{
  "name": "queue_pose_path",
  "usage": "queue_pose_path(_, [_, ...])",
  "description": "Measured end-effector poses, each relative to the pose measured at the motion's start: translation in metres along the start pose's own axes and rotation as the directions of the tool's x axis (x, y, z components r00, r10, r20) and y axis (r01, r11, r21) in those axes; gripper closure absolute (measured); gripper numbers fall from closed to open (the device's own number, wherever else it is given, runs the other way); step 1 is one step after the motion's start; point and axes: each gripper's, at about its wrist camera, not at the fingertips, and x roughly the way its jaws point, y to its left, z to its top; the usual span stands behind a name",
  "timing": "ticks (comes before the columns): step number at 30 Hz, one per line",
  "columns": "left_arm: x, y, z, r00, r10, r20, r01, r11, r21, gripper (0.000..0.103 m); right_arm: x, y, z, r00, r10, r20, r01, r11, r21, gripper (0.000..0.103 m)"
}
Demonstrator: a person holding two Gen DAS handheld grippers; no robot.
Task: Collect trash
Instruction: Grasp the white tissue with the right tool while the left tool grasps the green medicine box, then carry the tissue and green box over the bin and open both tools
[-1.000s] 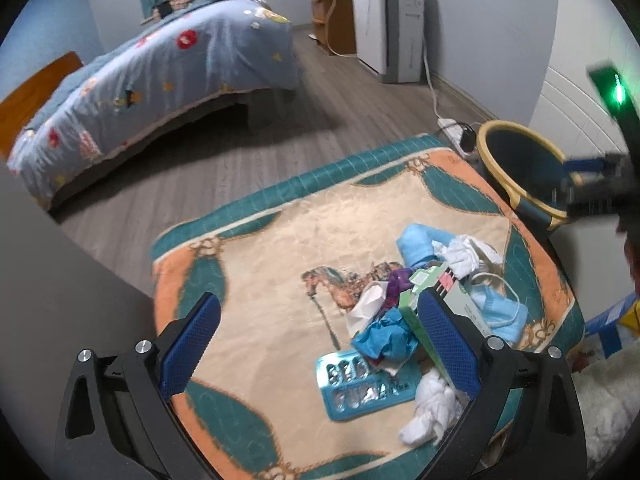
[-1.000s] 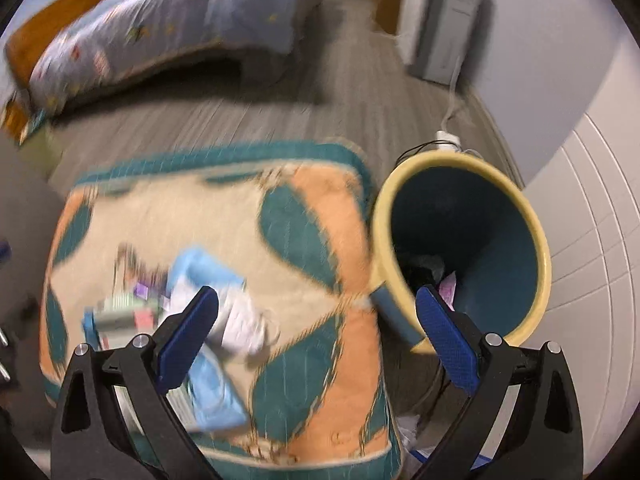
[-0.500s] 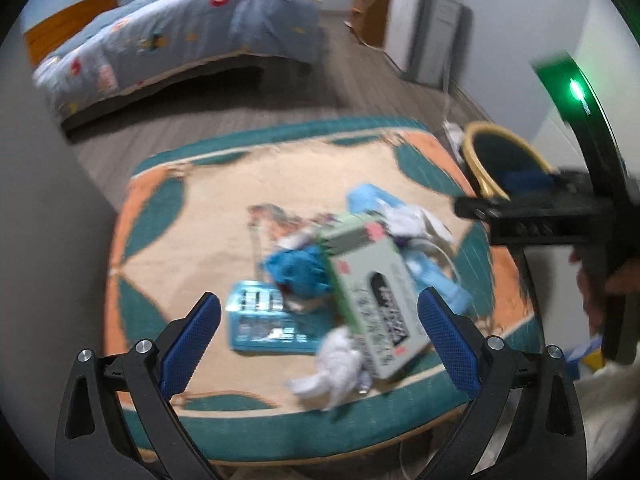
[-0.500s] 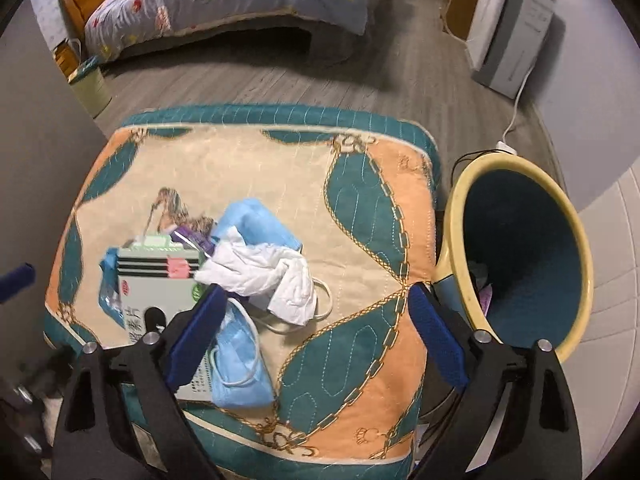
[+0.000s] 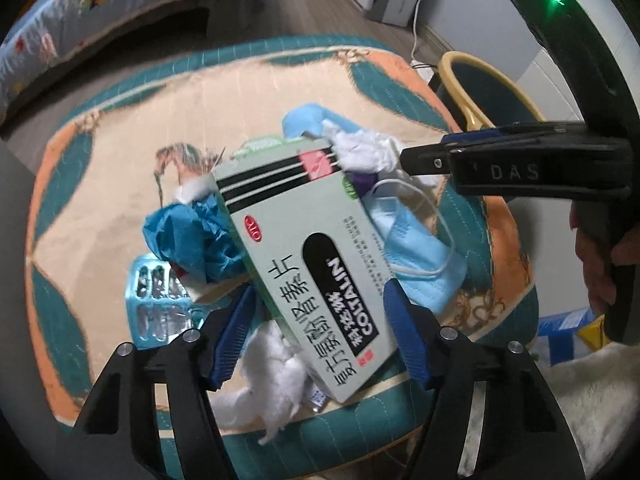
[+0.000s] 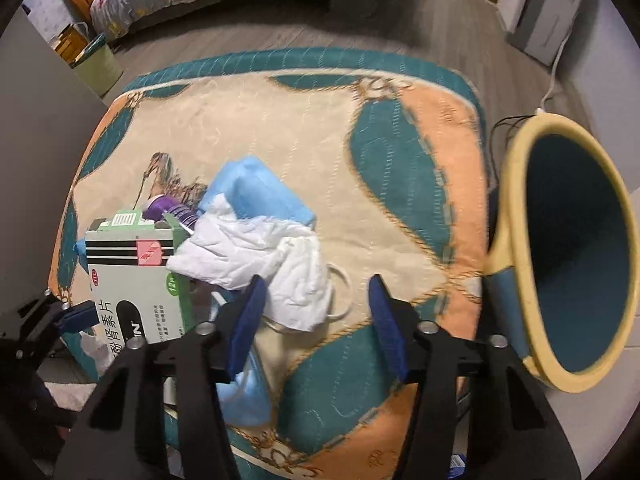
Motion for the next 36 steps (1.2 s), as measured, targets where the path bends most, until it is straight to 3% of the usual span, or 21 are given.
queue_pose_path(2, [0.002,0.006,0.001,0.999,-0.037,-0.005,0.037,0.999,-0.027,0.042,0.005,0.002,0.001,0.999,0.024,-0.022,-0.024,1.000,0.000,0.075])
queue_pose_path(3, [0.001,0.008,0.002,0.998,-0.067,0.000,0.067,0.997,-0.039,0.049,0.007,0.003,0.001,0.999,0.037,-0.030,-0.037,0.999,0.004,0.078])
queue_pose_path(5, [-0.002,0.009,0.004,0.998,-0.070,0.010,0.070,0.997,-0.035,0.054,0.007,0.003,0.001,0.998,0.045,-0.032,-0.045,0.999,0.006,0.090])
queue_pose_path(8, [-0.009,0.005,0.006,0.997,-0.070,0.027,0.070,0.997,-0.019,0.062,0.002,0.000,0.003,0.998,0.054,-0.020,-0.053,0.998,0.019,0.095])
queue_pose_path(14, [-0.034,-0.004,0.005,0.993,-0.077,0.087,0.075,0.997,0.030,0.080,-0.025,-0.006,0.008,0.997,0.056,0.053,-0.059,0.997,0.048,0.096])
queue_pose_path(24, [-0.077,-0.016,0.013,0.978,-0.031,0.208,0.005,0.992,0.124,0.082,-0.090,-0.022,0.018,0.982,-0.020,0.188,0.009,0.998,0.062,0.096])
queue_pose_path(30, [-0.102,-0.026,0.030,0.959,-0.023,0.282,-0.025,0.986,0.165,0.082,-0.129,-0.062,0.016,0.966,-0.051,0.255,0.016,0.990,0.137,0.096])
queue_pose_path(36, [-0.109,-0.051,0.058,0.952,-0.032,0.304,-0.035,0.977,0.213,0.082,-0.145,-0.110,0.013,0.946,-0.194,0.258,0.143,0.969,0.203,0.096])
